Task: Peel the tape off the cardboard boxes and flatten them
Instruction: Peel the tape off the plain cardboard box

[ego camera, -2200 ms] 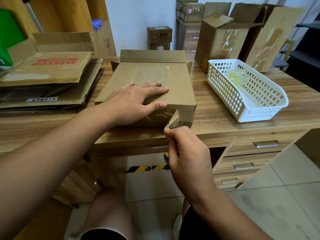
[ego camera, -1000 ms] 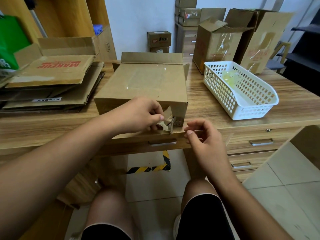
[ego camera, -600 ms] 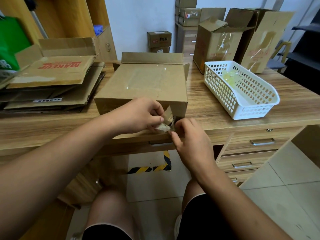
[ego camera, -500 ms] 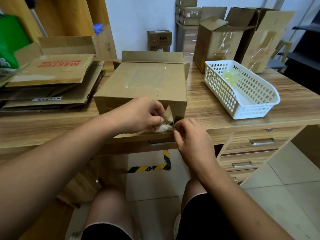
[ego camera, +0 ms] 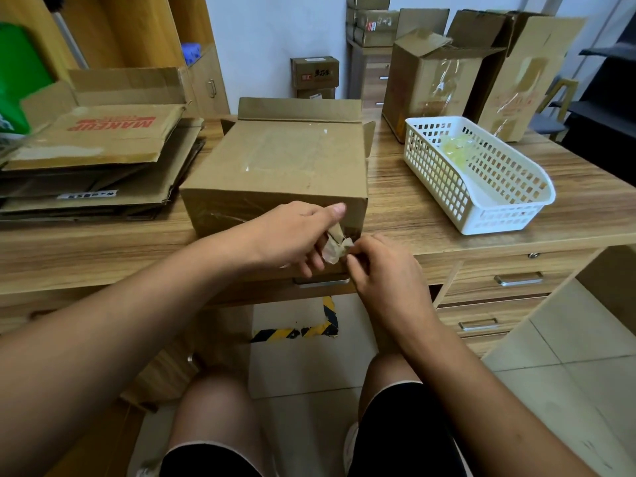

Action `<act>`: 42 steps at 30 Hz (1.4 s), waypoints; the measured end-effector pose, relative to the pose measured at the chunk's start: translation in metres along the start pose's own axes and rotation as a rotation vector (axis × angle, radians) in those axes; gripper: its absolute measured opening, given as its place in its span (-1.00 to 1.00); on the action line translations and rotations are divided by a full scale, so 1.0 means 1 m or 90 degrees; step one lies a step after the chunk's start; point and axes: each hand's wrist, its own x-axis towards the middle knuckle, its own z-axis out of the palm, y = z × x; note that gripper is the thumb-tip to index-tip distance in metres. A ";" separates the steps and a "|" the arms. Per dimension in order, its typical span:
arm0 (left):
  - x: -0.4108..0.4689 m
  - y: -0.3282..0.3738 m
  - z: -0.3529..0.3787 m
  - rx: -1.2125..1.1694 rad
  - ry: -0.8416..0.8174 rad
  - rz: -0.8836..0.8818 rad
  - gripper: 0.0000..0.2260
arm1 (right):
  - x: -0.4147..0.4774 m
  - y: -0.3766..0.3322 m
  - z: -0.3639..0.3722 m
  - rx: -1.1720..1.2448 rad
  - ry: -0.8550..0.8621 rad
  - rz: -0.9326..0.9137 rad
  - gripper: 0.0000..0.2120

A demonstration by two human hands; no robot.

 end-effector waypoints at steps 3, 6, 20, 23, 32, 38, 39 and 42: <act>0.001 -0.001 0.004 0.098 -0.009 0.012 -0.55 | 0.000 -0.001 0.000 -0.008 -0.006 -0.007 -0.85; 0.006 -0.006 0.007 0.175 0.019 0.022 -0.83 | 0.000 -0.001 -0.001 -0.012 -0.011 -0.010 -0.84; 0.007 -0.003 0.001 0.243 -0.013 0.042 -0.97 | 0.008 0.011 -0.010 0.001 -0.029 -0.069 -0.92; 0.005 0.000 0.000 0.247 -0.020 0.045 -0.91 | 0.010 0.014 -0.010 0.004 -0.030 -0.086 -0.93; 0.004 0.004 -0.003 0.277 -0.025 0.041 -0.85 | 0.020 0.024 -0.012 0.036 -0.044 -0.124 -0.95; 0.004 0.006 -0.004 0.282 -0.036 0.035 -0.88 | 0.025 0.027 -0.016 0.049 -0.063 -0.132 -0.96; 0.005 0.006 -0.004 0.280 -0.036 0.033 -0.89 | 0.026 0.027 -0.017 0.049 -0.062 -0.132 -0.96; 0.006 0.004 -0.005 0.281 -0.038 0.026 -0.89 | 0.028 0.029 -0.016 0.053 -0.063 -0.131 -0.95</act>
